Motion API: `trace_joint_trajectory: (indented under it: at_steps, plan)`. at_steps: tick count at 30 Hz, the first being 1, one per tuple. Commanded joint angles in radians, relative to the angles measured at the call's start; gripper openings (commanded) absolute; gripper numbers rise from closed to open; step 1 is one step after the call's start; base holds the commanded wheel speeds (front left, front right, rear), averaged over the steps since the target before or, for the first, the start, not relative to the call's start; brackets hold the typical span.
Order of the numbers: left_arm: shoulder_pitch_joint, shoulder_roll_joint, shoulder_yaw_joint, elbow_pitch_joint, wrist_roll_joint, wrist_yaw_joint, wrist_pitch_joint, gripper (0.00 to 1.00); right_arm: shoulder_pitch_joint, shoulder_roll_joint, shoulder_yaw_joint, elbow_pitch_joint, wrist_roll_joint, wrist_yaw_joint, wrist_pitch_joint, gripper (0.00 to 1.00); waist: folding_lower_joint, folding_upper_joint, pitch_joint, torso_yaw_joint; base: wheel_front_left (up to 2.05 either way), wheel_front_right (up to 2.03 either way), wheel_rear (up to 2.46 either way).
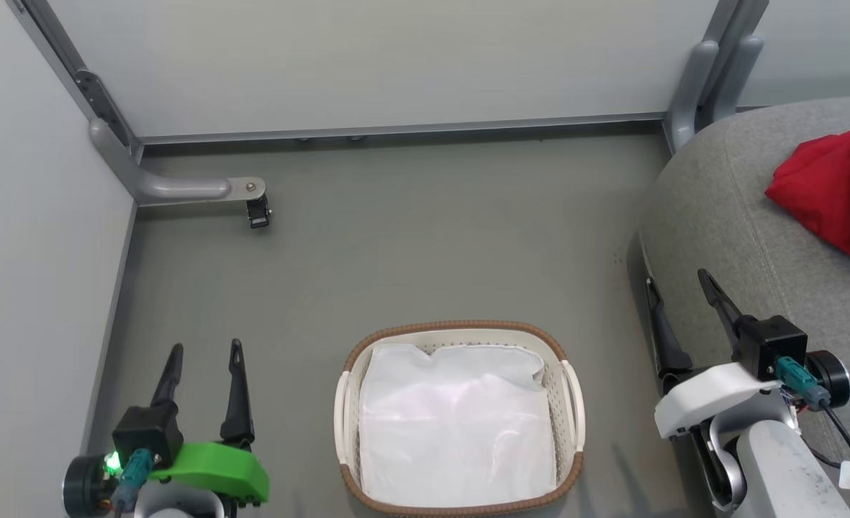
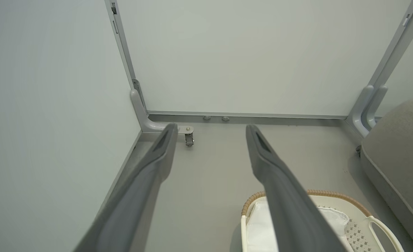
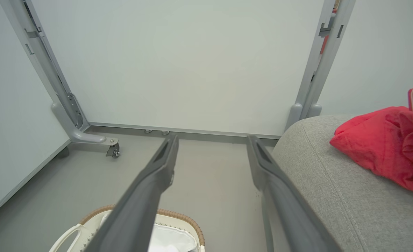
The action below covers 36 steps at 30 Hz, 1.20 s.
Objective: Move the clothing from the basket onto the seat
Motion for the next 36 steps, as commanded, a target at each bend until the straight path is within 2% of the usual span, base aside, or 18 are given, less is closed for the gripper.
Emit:
trace_joint_trajectory:
  at_steps: [1,4,5,10,36]
  plan:
    - [0.022,0.002,-0.003,0.001,-0.019,-0.012,-0.001,1.0,0.018,0.0,0.0,0.0,0.007,-0.001,-0.002,1.0,0.0,0.0,-0.004,-0.002,0.0,0.0,0.0]
    - [0.028,0.003,0.0,-0.001,-0.046,-0.02,-0.001,1.0,0.023,0.001,0.001,-0.001,0.007,-0.001,-0.002,1.0,0.0,0.0,-0.006,-0.001,0.0,0.0,0.0]
    - [0.017,0.0,0.0,0.001,-0.047,-0.017,0.0,0.0,0.013,0.001,0.001,0.0,0.004,0.0,0.0,0.0,0.0,0.0,-0.006,-0.001,0.0,0.0,0.0]
    - [0.017,-0.005,0.001,0.036,-0.063,-0.018,0.005,0.0,0.03,0.007,-0.002,0.035,0.02,0.0,0.008,0.0,0.0,0.0,-0.008,-0.001,0.0,0.0,0.0]
    - [0.003,-0.003,0.051,-0.002,-0.513,-0.037,0.124,0.0,0.061,0.012,-0.046,-0.01,0.493,0.0,0.126,0.0,0.0,0.0,-0.027,-0.019,0.0,0.0,0.0]
